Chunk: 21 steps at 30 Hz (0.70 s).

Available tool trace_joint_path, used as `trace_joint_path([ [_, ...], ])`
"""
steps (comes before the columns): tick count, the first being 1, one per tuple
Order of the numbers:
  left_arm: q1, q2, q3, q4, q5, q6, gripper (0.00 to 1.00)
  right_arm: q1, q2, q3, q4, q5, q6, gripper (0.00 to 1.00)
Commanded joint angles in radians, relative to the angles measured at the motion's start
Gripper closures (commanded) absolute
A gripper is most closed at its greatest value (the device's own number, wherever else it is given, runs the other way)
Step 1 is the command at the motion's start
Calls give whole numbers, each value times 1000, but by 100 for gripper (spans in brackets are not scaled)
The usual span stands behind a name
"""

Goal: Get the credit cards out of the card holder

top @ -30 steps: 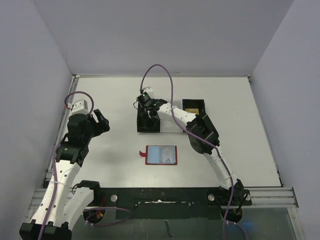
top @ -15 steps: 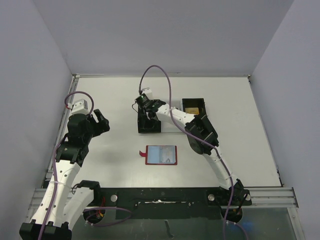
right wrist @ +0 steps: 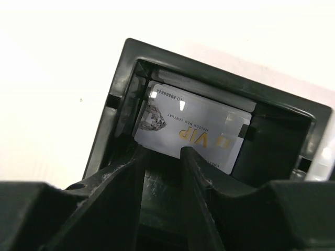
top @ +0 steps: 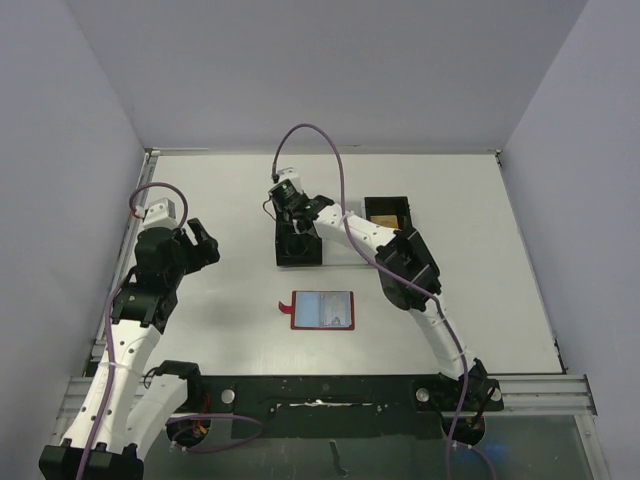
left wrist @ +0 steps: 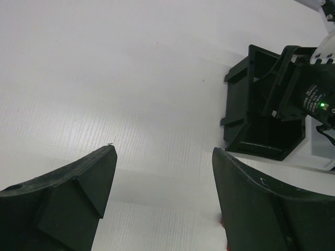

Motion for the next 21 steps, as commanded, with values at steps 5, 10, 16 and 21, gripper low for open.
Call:
trace_joint_path([
  [5, 12, 4, 10, 53, 34, 16, 27, 33, -308, -171, 148, 15, -75, 62],
  [10, 14, 5, -3, 84, 111, 29, 27, 41, -491, -406, 249, 65, -64, 59],
  [16, 18, 32, -6, 124, 236, 54, 27, 41, -747, -740, 376, 125, 39, 54],
  [21, 16, 58, -20, 169, 367, 53, 27, 42, -893, -973, 388, 137, 163, 54],
])
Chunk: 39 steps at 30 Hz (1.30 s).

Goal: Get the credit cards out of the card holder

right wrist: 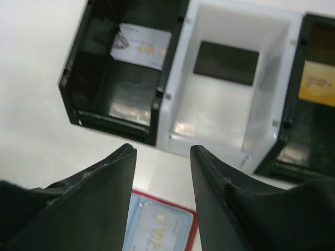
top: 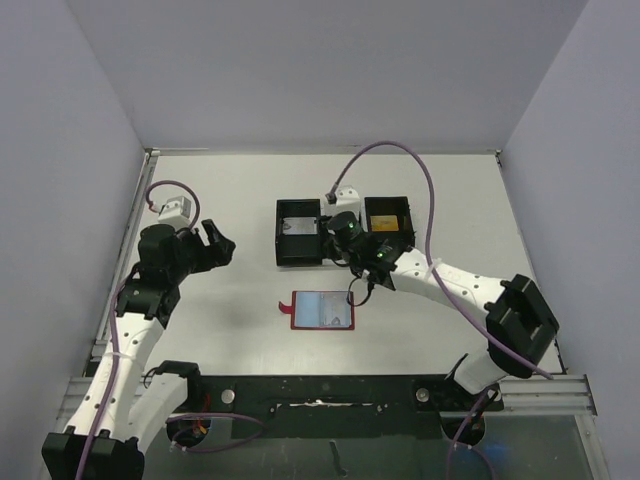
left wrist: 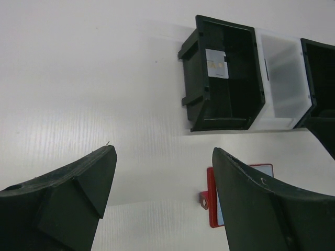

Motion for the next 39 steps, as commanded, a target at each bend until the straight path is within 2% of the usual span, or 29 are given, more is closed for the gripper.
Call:
trace_joint_path([
  [1, 2, 30, 0, 114, 185, 20, 27, -3, -129, -166, 82, 54, 158, 54],
  [6, -50, 94, 2, 161, 281, -3, 27, -8, -250, -366, 132, -28, 279, 53],
  [10, -233, 129, -36, 281, 190, -129, 27, -11, -320, -530, 246, -115, 365, 55],
  [13, -336, 154, -84, 377, 159, -190, 27, -13, -334, -580, 298, -158, 400, 55],
  [17, -427, 211, -102, 418, 127, -226, 27, -15, -319, -604, 326, -189, 423, 55],
  [26, -533, 309, -190, 575, 128, -345, 34, -40, -305, -665, 414, -292, 472, 67],
  [33, -550, 410, -194, 616, 133, -372, 38, -85, -266, -692, 444, -386, 503, 70],
  [39, -568, 506, -188, 681, 190, -389, 49, -90, -225, -707, 482, -430, 515, 73],
])
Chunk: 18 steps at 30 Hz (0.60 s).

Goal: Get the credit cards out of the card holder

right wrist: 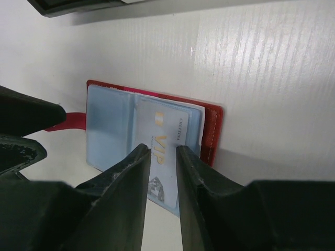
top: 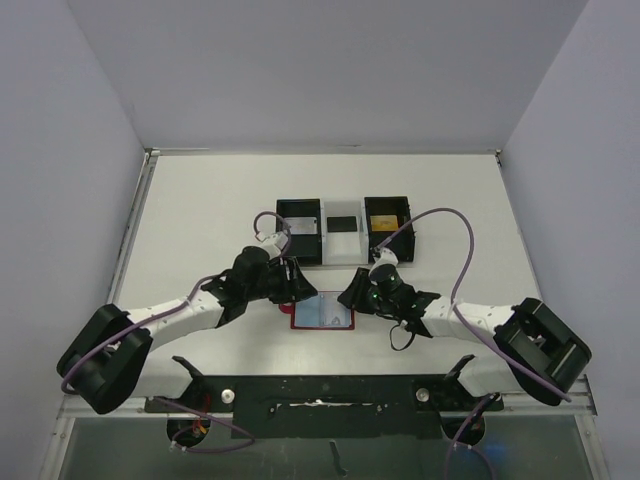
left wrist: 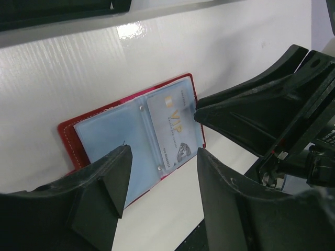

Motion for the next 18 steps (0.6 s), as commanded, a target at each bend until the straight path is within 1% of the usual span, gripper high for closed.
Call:
trace_joint_path([
  [1, -25, 47, 18, 127, 47, -21, 51, -5, 25, -2, 89, -60, 20, 73],
  [4, -40, 64, 15, 151, 50, -26, 51, -7, 38, -6, 88, -64, 25, 73],
  [11, -48, 133, 28, 168, 84, -29, 53, -9, 64, 4, 5, -17, 25, 74],
  [16, -61, 192, 33, 203, 96, -43, 59, -3, 82, -8, -15, -1, 32, 76],
  [18, -67, 215, 37, 215, 98, -51, 65, -3, 88, -16, -7, -3, 34, 76],
])
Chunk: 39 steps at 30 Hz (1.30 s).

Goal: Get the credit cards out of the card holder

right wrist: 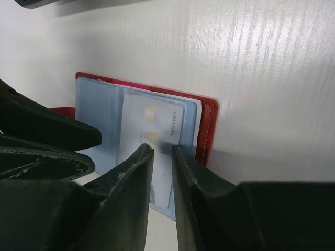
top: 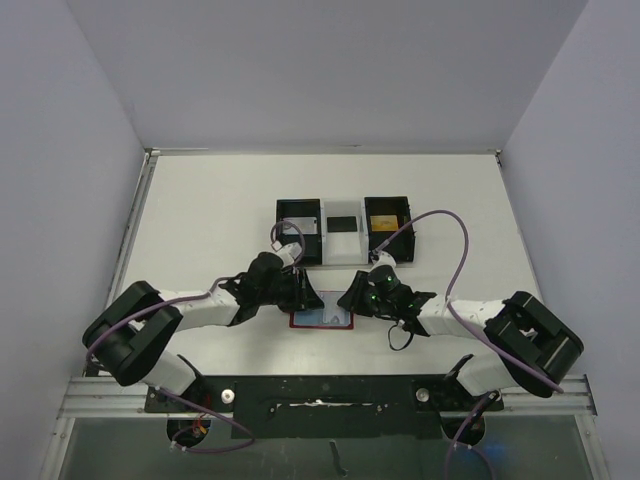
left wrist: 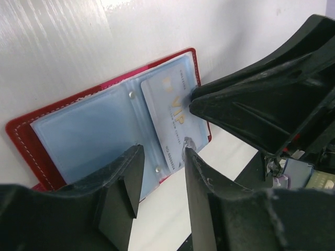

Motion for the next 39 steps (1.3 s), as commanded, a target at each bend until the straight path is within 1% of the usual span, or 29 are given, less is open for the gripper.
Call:
trace_joint_path([
  [1, -16, 43, 39, 99, 27, -14, 67, -1, 28, -15, -20, 30, 8, 77],
  [10, -17, 86, 3, 171, 14, -68, 78, 0, 32, -36, 2, 24, 26, 78],
  [12, -17, 97, -2, 197, 23, -83, 82, 0, 28, -40, 2, 25, 29, 78],
  [18, -17, 122, -22, 256, 28, -122, 88, 0, 29, -30, -10, 19, 20, 78],
  [23, -17, 125, -42, 265, 9, -151, 87, 0, 46, -16, -17, 24, 13, 78],
  [30, -17, 98, -38, 191, -19, -127, 79, 0, 38, -12, -38, 47, 14, 78],
  [34, -17, 92, -33, 131, -72, -125, 76, 1, 42, -24, -19, 39, 23, 78],
  [39, -17, 116, -36, 162, -53, -135, 76, 2, 43, -19, -22, 28, 20, 78],
])
